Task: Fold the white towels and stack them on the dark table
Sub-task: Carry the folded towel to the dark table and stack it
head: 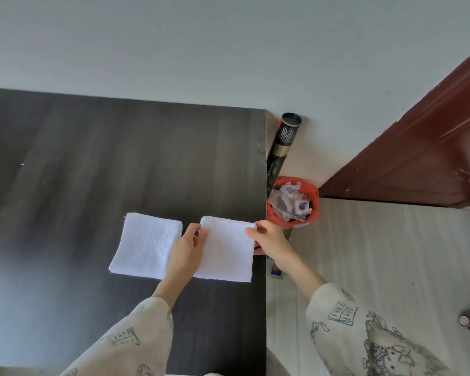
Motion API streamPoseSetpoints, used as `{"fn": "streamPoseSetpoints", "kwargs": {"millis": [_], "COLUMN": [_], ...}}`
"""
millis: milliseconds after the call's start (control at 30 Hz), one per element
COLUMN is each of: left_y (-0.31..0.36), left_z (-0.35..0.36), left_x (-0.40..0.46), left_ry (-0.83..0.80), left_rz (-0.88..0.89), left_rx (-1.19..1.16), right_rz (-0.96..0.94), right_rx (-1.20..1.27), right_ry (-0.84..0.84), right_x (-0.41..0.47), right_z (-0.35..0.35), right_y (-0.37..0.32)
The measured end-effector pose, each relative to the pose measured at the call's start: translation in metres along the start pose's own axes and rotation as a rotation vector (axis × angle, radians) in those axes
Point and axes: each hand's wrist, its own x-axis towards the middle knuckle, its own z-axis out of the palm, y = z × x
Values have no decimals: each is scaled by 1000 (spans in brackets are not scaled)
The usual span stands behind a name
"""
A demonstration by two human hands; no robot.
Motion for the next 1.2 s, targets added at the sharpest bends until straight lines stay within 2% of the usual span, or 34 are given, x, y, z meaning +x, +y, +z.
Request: {"fn": "streamPoseSetpoints", "kwargs": {"millis": [167,667,900,1067,1200], "left_y": [-2,-1,3,11,15], "left_z": [6,13,4,-8,-15], "left_x": [4,13,12,6,-24], "left_ry": [-8,-1,-2,-6,78], "left_rz": [-19,-48,-68,10,206], "left_rx": [82,137,171,190,166], "right_rz": [-22,-152,-107,-94,-87], "right_rx": [-75,-364,-327,-254,-195], "right_ry": [42,226,238,284,320], "right_x": [12,26,19,-10,-47], "right_z": [3,18,17,11,7], "right_y": [5,12,14,15,30]}}
